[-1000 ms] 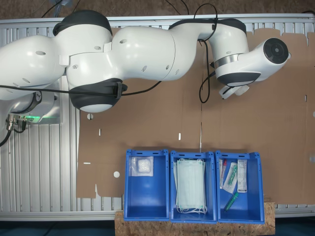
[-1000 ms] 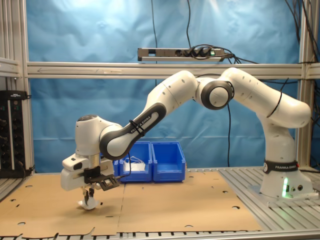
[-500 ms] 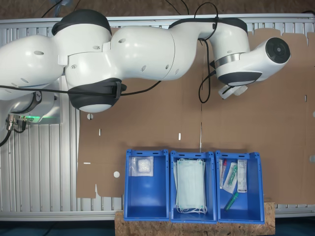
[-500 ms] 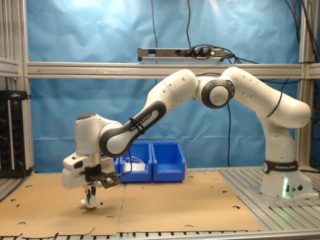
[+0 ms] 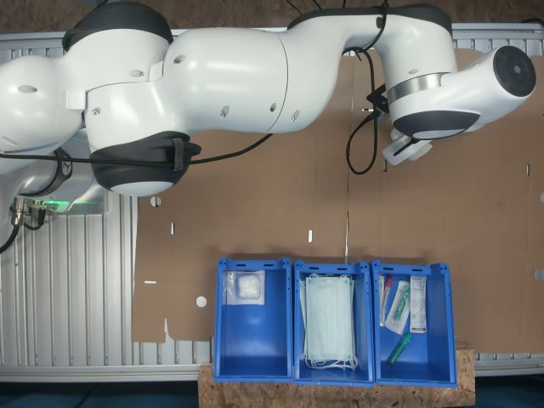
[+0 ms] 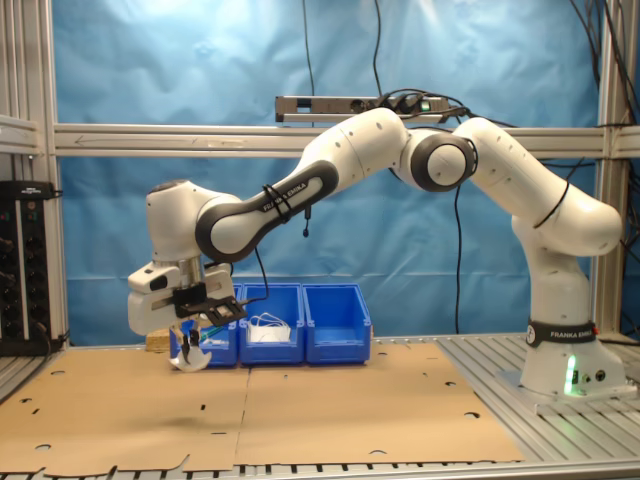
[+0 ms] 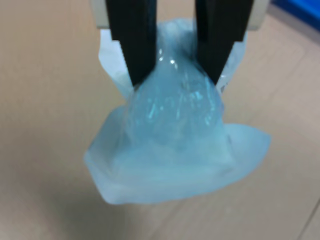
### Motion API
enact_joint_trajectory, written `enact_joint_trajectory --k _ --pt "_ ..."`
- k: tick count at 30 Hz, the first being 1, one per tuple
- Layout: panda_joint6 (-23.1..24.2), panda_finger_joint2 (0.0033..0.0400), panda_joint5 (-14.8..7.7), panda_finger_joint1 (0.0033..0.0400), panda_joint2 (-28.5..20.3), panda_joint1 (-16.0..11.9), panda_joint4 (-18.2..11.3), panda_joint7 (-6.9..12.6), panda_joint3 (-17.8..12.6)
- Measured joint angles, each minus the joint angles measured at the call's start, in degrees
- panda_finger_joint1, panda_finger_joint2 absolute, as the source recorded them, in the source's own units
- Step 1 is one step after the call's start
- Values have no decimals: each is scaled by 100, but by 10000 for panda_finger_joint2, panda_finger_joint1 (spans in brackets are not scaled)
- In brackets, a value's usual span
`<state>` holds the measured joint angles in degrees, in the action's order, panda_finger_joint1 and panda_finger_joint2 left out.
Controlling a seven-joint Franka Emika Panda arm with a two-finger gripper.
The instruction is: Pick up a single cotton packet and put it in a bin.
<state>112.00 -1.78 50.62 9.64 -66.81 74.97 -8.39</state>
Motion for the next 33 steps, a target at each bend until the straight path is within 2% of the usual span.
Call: enact_joint_trajectory --k 10,15,19,24,26,27,33 --pt "-673 51 0 51 -739 0 -42 0 1" --pt "-936 51 0 51 -1246 1 -304 0 2" --pt "-1101 51 -1 51 -1701 1 -677 0 2" --pt "-1245 51 -41 51 -2311 1 -1295 0 1" --pt "-1296 51 -92 51 -2560 1 -1565 0 0" --pt "-1340 51 -161 51 -2810 1 -1841 0 -3" --pt "-1418 51 -382 51 -3524 1 -2631 0 -44"
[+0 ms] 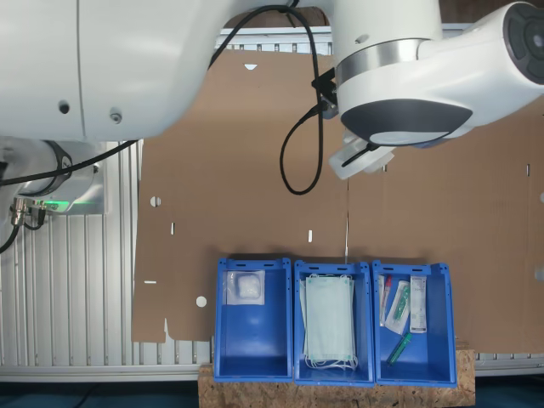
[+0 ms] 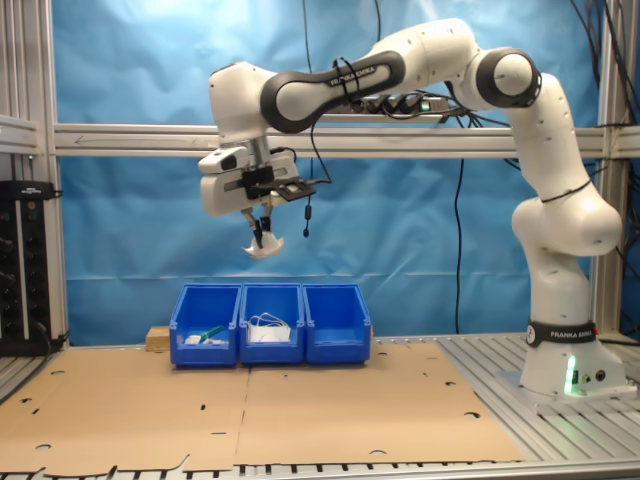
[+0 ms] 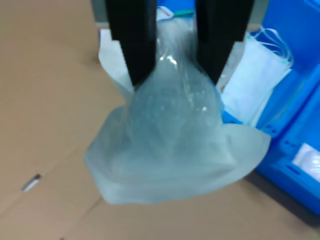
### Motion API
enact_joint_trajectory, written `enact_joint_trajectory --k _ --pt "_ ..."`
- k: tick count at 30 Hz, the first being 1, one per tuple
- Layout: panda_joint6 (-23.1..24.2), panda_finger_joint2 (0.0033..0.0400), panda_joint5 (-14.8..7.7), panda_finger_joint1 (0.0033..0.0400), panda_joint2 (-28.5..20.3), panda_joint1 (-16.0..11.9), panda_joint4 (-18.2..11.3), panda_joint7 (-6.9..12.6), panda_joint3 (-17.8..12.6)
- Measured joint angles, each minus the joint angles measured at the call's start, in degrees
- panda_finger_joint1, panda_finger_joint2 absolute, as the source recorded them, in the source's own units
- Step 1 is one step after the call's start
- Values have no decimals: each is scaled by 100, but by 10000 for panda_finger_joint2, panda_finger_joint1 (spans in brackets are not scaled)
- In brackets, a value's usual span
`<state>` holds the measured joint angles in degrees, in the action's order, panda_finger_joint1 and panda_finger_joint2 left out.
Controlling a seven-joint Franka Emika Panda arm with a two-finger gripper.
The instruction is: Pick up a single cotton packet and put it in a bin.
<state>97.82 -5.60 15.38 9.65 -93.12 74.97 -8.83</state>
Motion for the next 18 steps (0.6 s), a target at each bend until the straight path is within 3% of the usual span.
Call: enact_joint_trajectory --k 11,18 --pt "110 51 -336 51 -1098 -18 -1319 101 -396" --pt "307 51 -589 51 -1422 -108 -1790 299 -868"
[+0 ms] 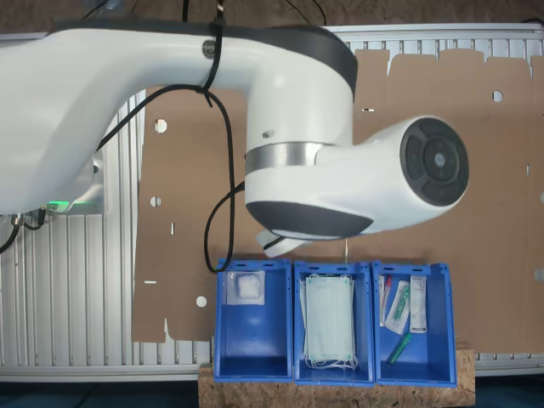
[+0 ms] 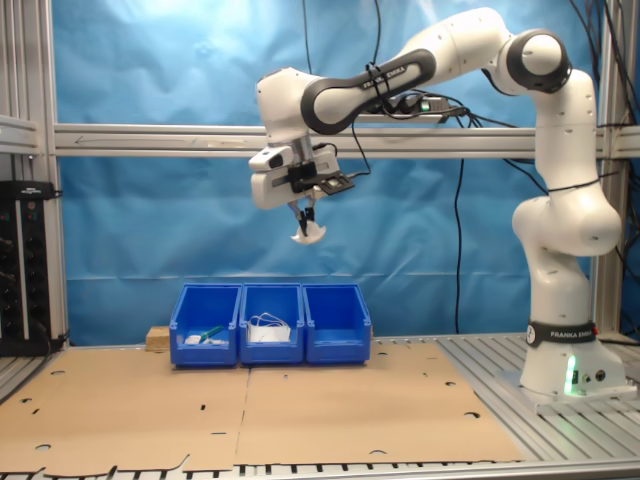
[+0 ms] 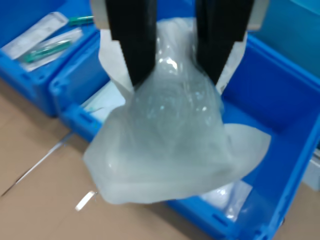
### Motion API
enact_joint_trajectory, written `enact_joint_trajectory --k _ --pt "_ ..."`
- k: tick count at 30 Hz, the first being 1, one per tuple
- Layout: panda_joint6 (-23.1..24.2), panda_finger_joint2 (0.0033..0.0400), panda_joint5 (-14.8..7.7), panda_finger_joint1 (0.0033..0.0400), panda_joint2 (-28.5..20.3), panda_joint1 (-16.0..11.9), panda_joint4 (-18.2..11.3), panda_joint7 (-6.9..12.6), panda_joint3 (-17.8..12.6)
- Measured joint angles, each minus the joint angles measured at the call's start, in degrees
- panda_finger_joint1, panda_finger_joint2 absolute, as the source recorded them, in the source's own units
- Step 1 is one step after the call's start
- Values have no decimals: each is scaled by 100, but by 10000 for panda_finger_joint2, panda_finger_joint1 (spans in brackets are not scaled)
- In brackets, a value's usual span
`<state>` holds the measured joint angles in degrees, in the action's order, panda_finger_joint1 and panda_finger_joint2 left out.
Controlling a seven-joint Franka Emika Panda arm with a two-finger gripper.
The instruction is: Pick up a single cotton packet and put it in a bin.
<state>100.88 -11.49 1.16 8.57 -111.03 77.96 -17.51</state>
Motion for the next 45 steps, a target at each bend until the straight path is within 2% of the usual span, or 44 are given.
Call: enact_joint_trajectory --k 2,9,18,22,29,45 --pt "34 51 -24 51 -15 -20 -36 29 -81" --pt "356 52 -160 52 -24 -174 -209 225 -694" --pt "815 52 -233 52 28 -341 -287 646 -1410" --pt "936 52 -248 52 37 -362 -326 796 -1599" --pt "1079 52 -260 52 53 -370 -372 996 -1750" --pt "1252 52 -266 52 82 -370 -387 1304 -1782"
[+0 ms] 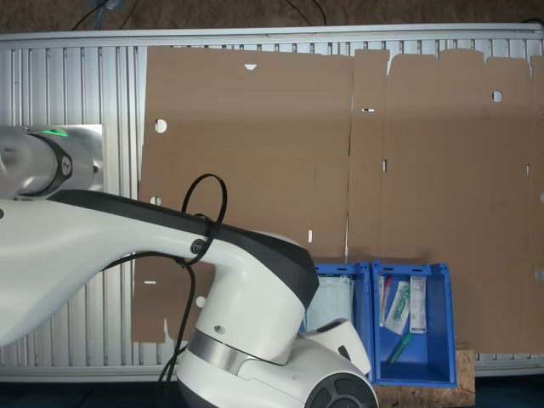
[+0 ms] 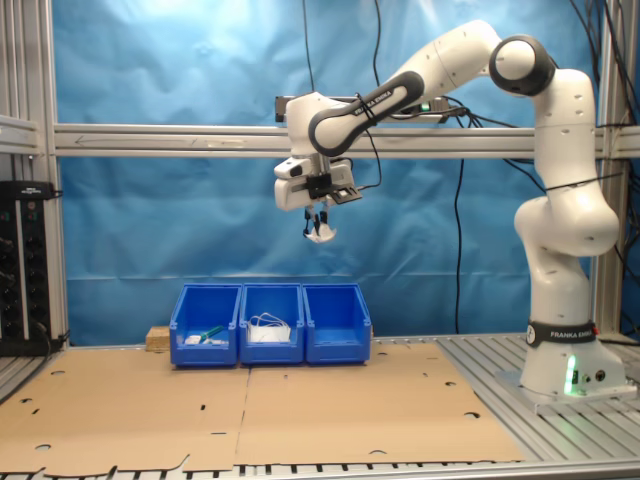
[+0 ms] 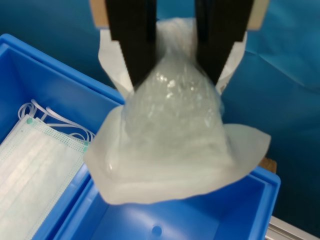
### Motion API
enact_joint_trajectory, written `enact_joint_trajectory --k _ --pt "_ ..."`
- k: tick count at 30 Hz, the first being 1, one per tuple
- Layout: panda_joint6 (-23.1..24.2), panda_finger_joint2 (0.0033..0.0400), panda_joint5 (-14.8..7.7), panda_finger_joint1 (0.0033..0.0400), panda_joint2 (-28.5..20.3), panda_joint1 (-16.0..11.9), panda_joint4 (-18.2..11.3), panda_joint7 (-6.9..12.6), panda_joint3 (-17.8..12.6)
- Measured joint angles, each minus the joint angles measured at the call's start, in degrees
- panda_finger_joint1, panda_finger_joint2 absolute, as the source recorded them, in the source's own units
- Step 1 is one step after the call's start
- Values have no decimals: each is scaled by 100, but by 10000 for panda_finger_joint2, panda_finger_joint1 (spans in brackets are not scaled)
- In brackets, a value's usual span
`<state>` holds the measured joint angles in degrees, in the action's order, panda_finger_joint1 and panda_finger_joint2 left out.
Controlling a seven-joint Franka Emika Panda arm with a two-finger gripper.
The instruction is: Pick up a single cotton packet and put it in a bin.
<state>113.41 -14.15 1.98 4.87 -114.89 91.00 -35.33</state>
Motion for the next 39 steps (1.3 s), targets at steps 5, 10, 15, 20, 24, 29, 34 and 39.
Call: enact_joint_trajectory --k 5,10,15,20,24,29,34,39 --pt "16 52 0 52 1 0 0 84 -2" --pt "25 52 0 52 1 0 0 212 -2" --pt "33 52 0 52 1 0 0 400 -2" --pt "39 52 0 52 1 0 0 521 -2" --pt "44 52 0 52 1 0 0 603 -2" --pt "52 52 0 52 1 0 0 688 -2" --pt "61 52 0 52 1 0 0 770 -2" --pt "73 134 0 134 1 0 0 834 -2"
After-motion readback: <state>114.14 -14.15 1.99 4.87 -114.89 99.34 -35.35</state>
